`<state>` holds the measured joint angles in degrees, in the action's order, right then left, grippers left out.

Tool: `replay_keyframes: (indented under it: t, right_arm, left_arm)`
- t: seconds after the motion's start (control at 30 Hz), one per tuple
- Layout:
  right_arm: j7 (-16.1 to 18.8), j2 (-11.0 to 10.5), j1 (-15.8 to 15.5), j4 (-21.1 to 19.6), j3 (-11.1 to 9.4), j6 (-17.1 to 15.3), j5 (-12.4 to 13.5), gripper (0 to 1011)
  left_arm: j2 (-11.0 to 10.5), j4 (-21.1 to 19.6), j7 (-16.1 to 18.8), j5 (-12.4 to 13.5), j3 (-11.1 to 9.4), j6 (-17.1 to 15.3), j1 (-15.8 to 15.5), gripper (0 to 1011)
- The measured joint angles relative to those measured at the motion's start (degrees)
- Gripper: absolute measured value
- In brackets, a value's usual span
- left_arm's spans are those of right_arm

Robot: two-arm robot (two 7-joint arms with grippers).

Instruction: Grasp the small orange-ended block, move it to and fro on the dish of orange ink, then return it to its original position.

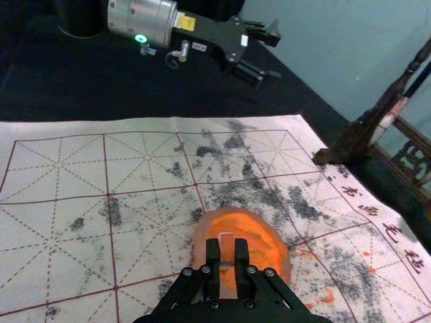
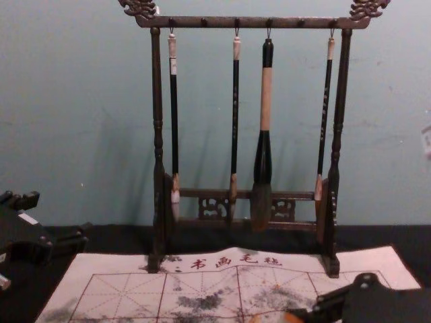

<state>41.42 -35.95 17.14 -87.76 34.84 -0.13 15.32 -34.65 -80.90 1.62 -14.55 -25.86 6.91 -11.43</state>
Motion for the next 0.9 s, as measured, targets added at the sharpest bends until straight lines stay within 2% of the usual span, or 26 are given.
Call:
replay_keyframes:
  t: [0.9]
  right_arm:
    - [0.56,2.91,4.17,3.83,3.47,-0.78,-2.74,91]
  left_arm:
    - [0.00,0.00,0.00,0.00,0.00,0.00,0.00,1001]
